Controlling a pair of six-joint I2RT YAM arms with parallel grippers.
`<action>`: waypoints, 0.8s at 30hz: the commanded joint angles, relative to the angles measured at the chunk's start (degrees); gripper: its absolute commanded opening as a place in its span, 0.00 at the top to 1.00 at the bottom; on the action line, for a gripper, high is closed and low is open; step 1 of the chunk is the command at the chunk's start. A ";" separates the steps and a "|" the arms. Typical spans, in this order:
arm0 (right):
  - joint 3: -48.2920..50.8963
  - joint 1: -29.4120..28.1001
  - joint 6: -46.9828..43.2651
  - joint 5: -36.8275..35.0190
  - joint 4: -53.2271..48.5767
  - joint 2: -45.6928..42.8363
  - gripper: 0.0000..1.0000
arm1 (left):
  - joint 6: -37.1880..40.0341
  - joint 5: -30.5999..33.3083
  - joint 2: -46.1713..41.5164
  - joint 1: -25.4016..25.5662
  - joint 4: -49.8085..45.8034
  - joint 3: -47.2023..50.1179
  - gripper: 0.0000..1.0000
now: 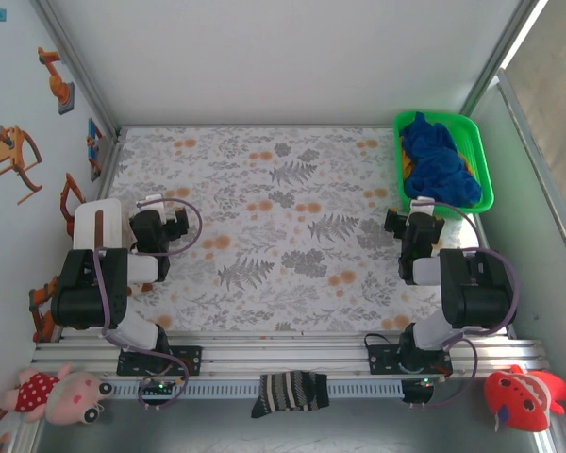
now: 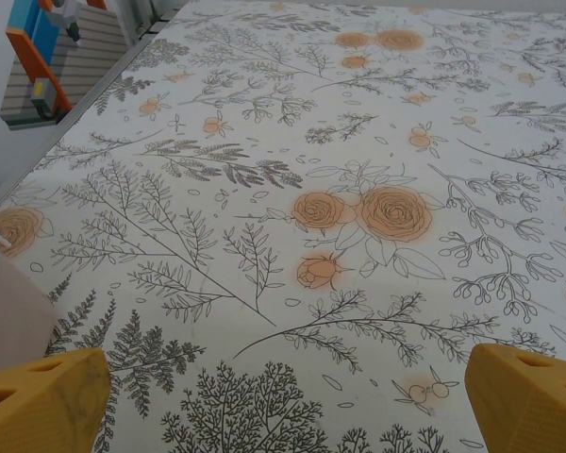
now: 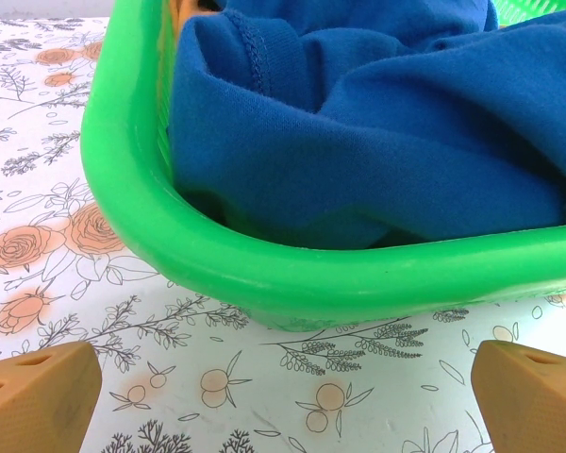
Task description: Fold the inside-out t-shirt
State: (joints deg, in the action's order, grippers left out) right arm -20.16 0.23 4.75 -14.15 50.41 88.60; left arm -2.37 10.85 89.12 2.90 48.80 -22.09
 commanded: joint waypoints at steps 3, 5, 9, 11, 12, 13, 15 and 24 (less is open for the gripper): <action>-1.02 -0.11 1.31 -0.17 1.31 -0.19 0.01 | -0.75 -0.48 -0.52 -0.35 0.03 -1.12 0.04; -0.95 -0.05 1.31 -0.17 1.35 -0.10 0.01 | -0.88 -0.59 -0.46 -0.39 0.13 -1.13 0.04; -0.70 -0.12 1.05 -0.77 1.91 -0.46 0.03 | -0.75 -1.72 -0.86 -0.65 0.71 -0.66 0.04; 1.06 -0.26 0.38 -0.61 1.51 -4.34 0.07 | 0.49 -3.15 -2.77 -0.26 0.56 -0.18 0.02; 2.28 -2.13 -0.58 -4.44 2.18 -6.63 0.06 | 0.94 -2.29 -5.17 0.34 -2.63 -0.72 0.02; 2.80 -3.65 -1.30 -7.49 0.23 -10.42 0.05 | 1.15 -0.68 -7.38 0.97 -6.46 -1.77 0.02; 0.88 -4.71 2.49 -10.77 -11.66 -20.20 0.02 | 1.05 2.11 -12.07 1.61 -16.31 -5.49 0.02; -40.07 -0.02 14.83 -2.82 -61.35 -19.01 0.01 | -8.90 6.02 -19.43 7.77 -58.26 -30.34 0.02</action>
State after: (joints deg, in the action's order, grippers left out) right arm -49.91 -1.87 15.94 -20.73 7.38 63.81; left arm -6.79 15.84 70.37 8.23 9.47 -47.31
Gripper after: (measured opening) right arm 0.991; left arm 0.980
